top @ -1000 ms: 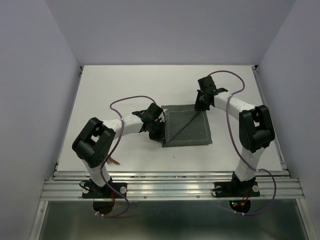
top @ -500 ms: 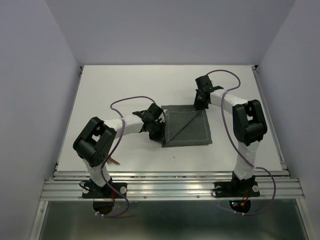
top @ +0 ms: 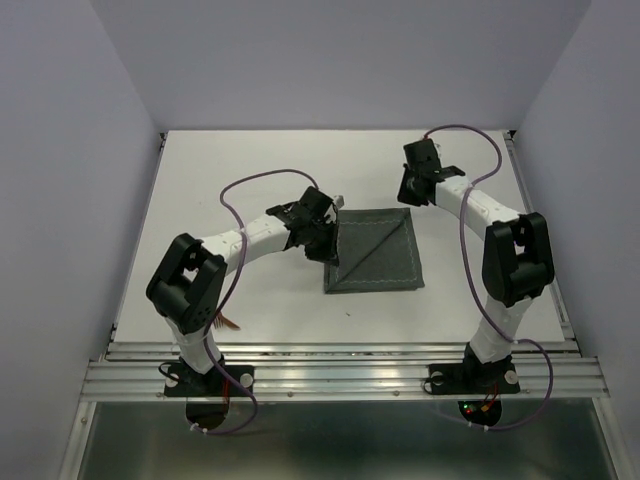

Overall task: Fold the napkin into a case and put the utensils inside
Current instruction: Smooth out the upper triangle-folded napkin at the center of the board.

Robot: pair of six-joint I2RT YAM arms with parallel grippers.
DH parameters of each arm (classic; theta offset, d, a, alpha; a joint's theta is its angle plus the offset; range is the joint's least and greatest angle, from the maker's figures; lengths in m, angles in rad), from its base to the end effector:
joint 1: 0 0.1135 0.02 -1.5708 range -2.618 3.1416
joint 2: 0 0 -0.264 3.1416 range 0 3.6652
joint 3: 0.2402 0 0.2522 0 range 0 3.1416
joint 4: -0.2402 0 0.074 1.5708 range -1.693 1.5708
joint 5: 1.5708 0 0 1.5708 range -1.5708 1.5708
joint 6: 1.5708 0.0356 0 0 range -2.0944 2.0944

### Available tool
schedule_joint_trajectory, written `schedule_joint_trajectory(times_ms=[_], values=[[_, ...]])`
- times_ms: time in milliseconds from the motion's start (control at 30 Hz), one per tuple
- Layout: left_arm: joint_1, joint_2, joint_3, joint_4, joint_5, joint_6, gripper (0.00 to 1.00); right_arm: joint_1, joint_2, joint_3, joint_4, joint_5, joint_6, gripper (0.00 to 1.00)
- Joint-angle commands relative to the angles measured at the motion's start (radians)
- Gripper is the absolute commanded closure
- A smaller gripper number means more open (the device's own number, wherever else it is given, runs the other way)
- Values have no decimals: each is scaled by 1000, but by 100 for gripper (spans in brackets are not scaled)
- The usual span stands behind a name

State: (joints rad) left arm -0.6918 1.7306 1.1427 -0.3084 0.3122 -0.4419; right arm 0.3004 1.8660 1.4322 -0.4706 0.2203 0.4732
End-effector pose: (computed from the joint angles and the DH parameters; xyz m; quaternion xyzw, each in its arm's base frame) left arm 0.2753 -0.2422 0.2039 0.1672 0.9185 -0.2993 0.1970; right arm 0.3954 0.1143 0.2321 0.1169 0.9327 0.0264 0.3403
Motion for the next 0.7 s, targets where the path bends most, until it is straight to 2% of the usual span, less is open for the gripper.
schedule_joint_trajectory(times_ms=[0, 67, 133, 233, 267, 300, 433, 667], values=[[18, -5, 118, -27, -74, 17, 100, -20, -39, -29, 4, 37, -12, 88], [37, 20, 164, -28, -85, 17, 100, -20, -48, -38, 3, 37, -8, 88], [69, 46, 198, -17, -84, 15, 94, -29, -60, -44, 3, 37, -8, 87], [106, 84, 259, -21, -90, 11, 75, -29, -80, -53, 3, 37, -7, 84], [112, 116, 279, -29, -103, 11, 66, -29, -85, -58, 1, 37, -8, 84], [117, 133, 298, -37, -108, 14, 63, -29, -90, -61, 0, 37, -7, 83], [123, 217, 425, -75, -120, 38, 61, -29, -116, -84, -2, 34, -4, 82], [121, 345, 532, -107, -143, 45, 60, -29, -137, -105, -7, 31, -2, 81]])
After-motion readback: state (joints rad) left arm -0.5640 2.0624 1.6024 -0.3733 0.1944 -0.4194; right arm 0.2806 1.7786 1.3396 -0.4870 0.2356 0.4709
